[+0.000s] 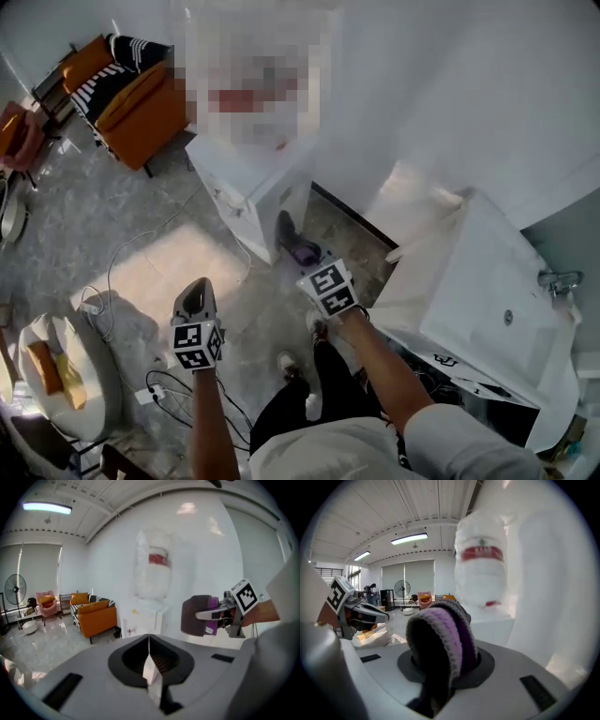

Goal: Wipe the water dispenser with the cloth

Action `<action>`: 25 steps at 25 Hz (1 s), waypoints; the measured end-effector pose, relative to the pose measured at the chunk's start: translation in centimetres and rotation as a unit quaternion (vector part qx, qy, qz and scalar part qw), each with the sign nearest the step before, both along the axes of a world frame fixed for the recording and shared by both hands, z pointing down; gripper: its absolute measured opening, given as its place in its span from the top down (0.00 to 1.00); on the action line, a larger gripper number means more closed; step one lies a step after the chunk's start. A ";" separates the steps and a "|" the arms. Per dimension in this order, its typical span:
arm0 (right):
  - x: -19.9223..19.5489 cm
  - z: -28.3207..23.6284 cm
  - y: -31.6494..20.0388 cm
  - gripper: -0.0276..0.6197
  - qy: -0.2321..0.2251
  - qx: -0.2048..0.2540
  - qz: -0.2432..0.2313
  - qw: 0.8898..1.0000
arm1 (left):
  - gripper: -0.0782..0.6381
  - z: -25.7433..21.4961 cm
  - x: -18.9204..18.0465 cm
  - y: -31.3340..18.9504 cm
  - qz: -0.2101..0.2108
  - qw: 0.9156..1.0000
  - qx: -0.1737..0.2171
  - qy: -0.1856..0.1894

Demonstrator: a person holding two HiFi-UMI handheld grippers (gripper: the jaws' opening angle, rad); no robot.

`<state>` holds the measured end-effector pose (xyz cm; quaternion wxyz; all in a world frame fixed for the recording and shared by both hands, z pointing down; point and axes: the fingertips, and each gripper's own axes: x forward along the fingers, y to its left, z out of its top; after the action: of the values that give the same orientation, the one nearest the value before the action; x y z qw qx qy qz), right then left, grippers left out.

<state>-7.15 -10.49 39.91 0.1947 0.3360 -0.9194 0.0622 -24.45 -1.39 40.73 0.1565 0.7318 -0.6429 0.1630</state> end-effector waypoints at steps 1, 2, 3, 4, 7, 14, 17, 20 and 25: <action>0.3 -2.7 0.7 0.82 -0.007 0.013 0.002 1.000 | 0.87 -2.5 0.0 0.3 0.004 1.000 0.016 0.001; 0.5 -5.5 1.2 0.82 -0.014 0.028 0.004 0.999 | 0.87 -5.0 0.0 0.5 0.009 0.999 0.033 0.000; 0.5 -8.4 1.7 0.82 -0.021 0.046 0.004 0.999 | 0.87 -7.5 0.0 0.6 0.015 0.999 0.049 -0.003; 0.4 -11.1 2.2 0.82 -0.024 0.064 0.002 0.998 | 0.87 -9.7 0.0 0.8 0.021 0.998 0.064 -0.007; -0.1 -17.3 4.0 0.82 -0.025 0.111 -0.010 0.993 | 0.87 -15.5 0.2 2.0 0.036 0.994 0.103 -0.025; -0.1 -25.7 7.1 0.82 -0.014 0.177 -0.022 0.984 | 0.87 -25.0 0.1 3.7 0.069 0.979 0.177 -0.076; -0.1 -28.2 8.5 0.82 -0.018 0.190 -0.027 0.981 | 0.87 -28.2 -0.3 4.9 0.079 0.972 0.196 -0.100; 0.1 -30.6 9.7 0.82 -0.027 0.205 -0.025 0.978 | 0.87 -31.3 -0.1 5.9 0.090 0.961 0.225 -0.135; -0.2 -33.6 11.3 0.82 -0.035 0.234 -0.033 0.971 | 0.87 -34.4 -0.8 7.1 0.076 0.955 0.259 -0.122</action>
<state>-7.34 0.76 6.31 0.0799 0.3392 -0.9253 -0.1493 -25.25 5.73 6.37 -0.1306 0.7685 -0.6199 0.0901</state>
